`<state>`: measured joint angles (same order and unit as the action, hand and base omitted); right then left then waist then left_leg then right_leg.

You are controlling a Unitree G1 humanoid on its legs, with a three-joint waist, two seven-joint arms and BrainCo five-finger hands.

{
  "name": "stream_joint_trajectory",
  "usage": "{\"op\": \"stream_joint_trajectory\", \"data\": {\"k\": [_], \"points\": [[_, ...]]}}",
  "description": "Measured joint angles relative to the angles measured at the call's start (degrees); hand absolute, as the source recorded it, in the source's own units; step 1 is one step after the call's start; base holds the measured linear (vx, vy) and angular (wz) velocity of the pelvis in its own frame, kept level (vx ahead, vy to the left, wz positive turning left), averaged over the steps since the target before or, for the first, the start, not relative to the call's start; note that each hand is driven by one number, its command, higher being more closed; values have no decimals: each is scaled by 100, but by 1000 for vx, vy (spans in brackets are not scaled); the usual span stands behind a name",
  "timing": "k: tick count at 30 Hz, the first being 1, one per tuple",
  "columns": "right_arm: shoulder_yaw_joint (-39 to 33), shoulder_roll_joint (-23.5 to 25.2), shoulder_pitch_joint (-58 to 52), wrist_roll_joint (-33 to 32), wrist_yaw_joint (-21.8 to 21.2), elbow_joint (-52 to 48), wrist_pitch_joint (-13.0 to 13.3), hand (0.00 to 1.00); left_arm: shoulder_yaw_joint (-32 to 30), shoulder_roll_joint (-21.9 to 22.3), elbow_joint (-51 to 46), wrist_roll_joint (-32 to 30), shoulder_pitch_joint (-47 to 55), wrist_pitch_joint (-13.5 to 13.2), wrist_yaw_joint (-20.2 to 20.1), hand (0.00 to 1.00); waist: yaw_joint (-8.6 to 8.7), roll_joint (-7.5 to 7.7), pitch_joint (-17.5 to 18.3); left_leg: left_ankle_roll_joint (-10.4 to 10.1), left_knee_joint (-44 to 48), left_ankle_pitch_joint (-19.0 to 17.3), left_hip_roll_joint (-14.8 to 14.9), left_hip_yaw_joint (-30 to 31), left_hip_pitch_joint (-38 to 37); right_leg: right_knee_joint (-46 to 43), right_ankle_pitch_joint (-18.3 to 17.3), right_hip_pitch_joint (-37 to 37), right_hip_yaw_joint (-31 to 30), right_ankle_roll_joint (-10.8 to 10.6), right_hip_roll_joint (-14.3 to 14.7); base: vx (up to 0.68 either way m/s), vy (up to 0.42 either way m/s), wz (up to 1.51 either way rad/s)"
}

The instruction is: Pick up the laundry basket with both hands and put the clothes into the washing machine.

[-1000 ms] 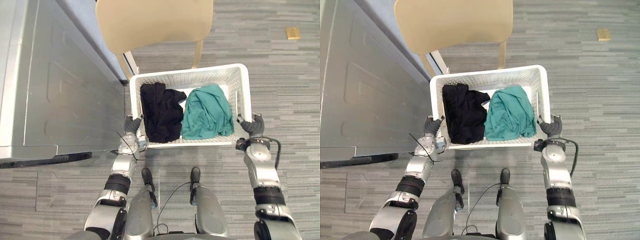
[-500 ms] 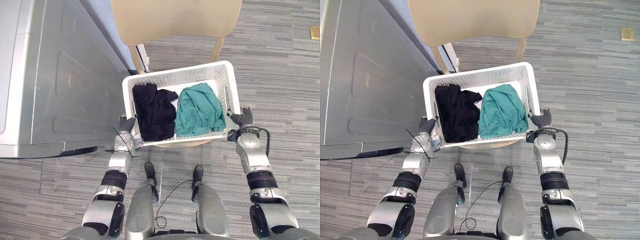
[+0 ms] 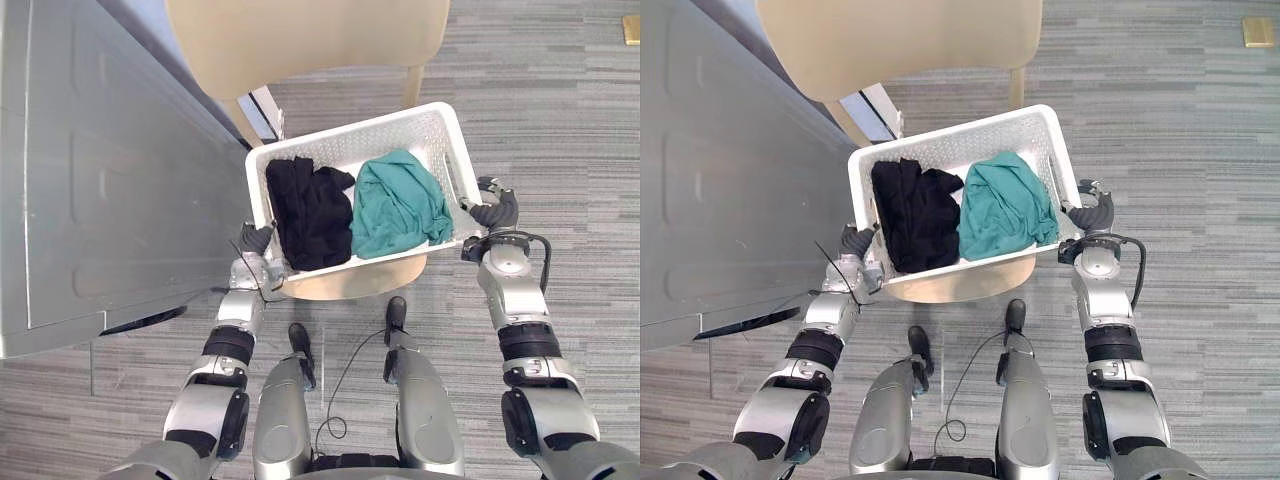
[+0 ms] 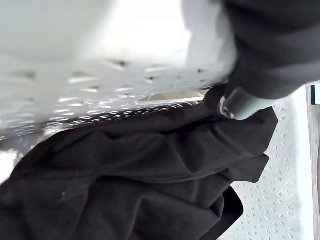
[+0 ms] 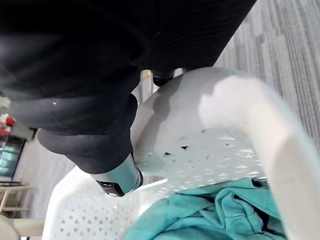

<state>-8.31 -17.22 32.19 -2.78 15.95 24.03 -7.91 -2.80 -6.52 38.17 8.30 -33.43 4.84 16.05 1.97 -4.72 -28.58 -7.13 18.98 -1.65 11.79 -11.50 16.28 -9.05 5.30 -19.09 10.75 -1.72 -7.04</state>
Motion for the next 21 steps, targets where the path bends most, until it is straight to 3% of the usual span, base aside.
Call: {"op": "stream_joint_trajectory", "data": {"k": [5, 10, 15, 19, 21], "points": [[-10, 44, -165, 4, -200, -2, 29, 0, -48, -183, -1, -104, 34, 109, -117, 0, -137, 3, 2, 14, -9, -9, -35, -5, -90, -96, 0, 33, -21, 0, 1, -6, 4, 0], [-9, 358, -423, 6, -258, -31, 29, 0, -164, -249, 37, -308, 130, 193, -240, 0, -130, 15, 8, 106, -70, -91, -62, -2, -115, -98, -1, 33, -23, -1, -5, -54, 22, 2], [50, 844, -909, 1, -277, -107, 26, 0, -170, -141, 145, -449, 582, 237, -241, 0, -133, 48, 30, 82, -278, -529, -12, -32, -311, -68, -37, 32, -111, -53, 98, -126, 34, -13], [171, 1180, -1677, 0, -396, -221, 12, 0, 106, 26, 214, -438, 1120, 274, -365, 0, -141, 244, 207, 89, -409, -572, -74, -91, -438, 63, 26, 130, -163, -119, 60, -134, 20, -7], [160, 1244, -1986, 0, -452, -304, 10, 0, 280, 75, -96, -444, 1418, 276, -362, 0, -135, 261, 360, 70, -458, -575, -80, -92, -502, 140, 60, 212, -147, -136, 58, -46, -3, 2]]}}
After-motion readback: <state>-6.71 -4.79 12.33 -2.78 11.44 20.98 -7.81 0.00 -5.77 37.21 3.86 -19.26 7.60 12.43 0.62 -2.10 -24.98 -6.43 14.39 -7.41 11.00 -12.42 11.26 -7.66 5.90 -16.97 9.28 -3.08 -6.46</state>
